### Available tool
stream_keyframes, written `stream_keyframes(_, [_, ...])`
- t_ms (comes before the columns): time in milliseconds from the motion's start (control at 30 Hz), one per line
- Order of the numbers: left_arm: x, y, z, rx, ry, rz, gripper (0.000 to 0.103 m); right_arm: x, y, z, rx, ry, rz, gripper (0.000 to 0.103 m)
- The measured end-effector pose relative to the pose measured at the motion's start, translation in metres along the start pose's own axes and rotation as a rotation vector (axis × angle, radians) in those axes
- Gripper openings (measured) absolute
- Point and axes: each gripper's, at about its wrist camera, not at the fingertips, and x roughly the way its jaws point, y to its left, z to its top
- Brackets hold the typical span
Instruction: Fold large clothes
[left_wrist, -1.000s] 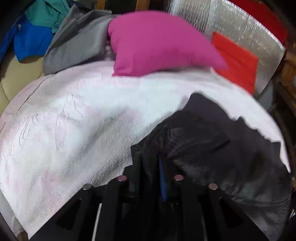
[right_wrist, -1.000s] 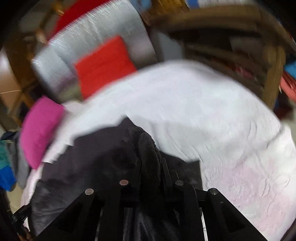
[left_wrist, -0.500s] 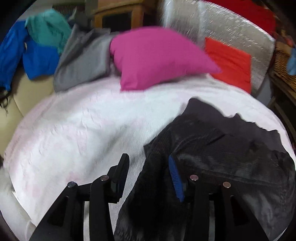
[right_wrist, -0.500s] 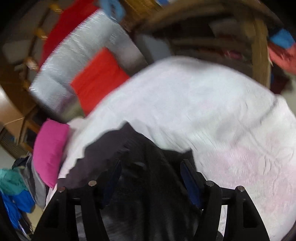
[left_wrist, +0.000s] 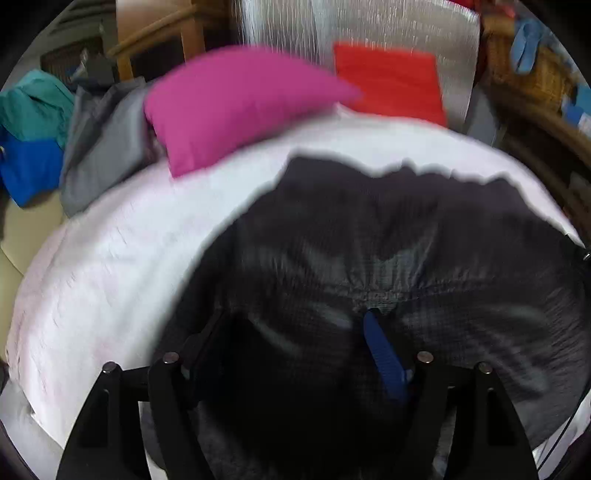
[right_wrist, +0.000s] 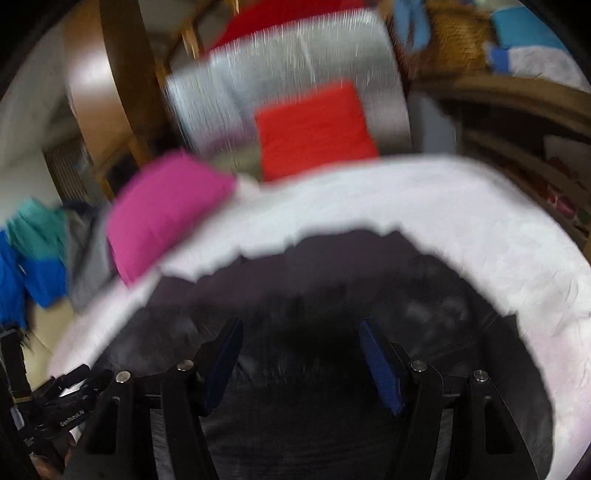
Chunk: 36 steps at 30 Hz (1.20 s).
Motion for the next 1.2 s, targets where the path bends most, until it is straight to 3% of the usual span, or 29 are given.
stream_keyframes(33, [0.000,-0.001,0.000,-0.003,-0.012,0.014,0.085,0.021,-0.003,-0.002,0.009,0.097,-0.020,0.069])
stream_keyframes(67, [-0.001,-0.001,0.002,-0.002,-0.015,0.026,0.086,0.027,-0.003,-0.003,0.007,0.110,-0.024,0.070])
stream_keyframes(167, [0.002,0.001,0.004,-0.020,0.009,0.018,0.090,0.029,0.007,0.000,-0.051,0.132,-0.046,0.080])
stream_keyframes(267, [0.005,0.004,0.003,-0.050,0.017,0.023,0.096,0.031,0.011,-0.003,-0.072,0.135,-0.076,0.080])
stream_keyframes(533, [0.015,-0.002,0.001,-0.001,0.077,0.069,0.102,0.022,0.010,-0.006,-0.143,0.164,-0.031,0.081])
stream_keyframes(600, [0.015,0.003,0.006,-0.010,0.116,0.040,0.102,0.013,0.006,-0.001,-0.131,0.135,0.003,0.079])
stream_keyframes(667, [0.014,0.008,0.013,-0.027,0.136,0.029,0.102,-0.003,-0.005,0.012,-0.117,0.044,-0.016,0.074])
stream_keyframes(767, [0.001,0.011,0.023,-0.034,0.047,0.076,0.101,-0.009,-0.031,0.032,-0.053,-0.031,-0.085,0.062])
stream_keyframes(867, [-0.003,0.013,0.032,-0.010,-0.031,0.164,0.101,0.013,-0.065,0.047,0.067,0.010,-0.078,0.047])
stream_keyframes(967, [0.018,0.017,0.034,0.006,0.033,0.261,0.102,0.051,-0.089,0.048,0.137,0.105,-0.100,0.043])
stream_keyframes(1033, [0.038,0.023,0.032,-0.023,0.108,0.239,0.102,0.061,-0.092,0.050,0.150,0.124,-0.102,0.043])
stream_keyframes(1200, [0.037,0.025,0.033,-0.050,0.101,0.238,0.102,0.048,-0.075,0.056,0.126,0.047,-0.119,0.043])
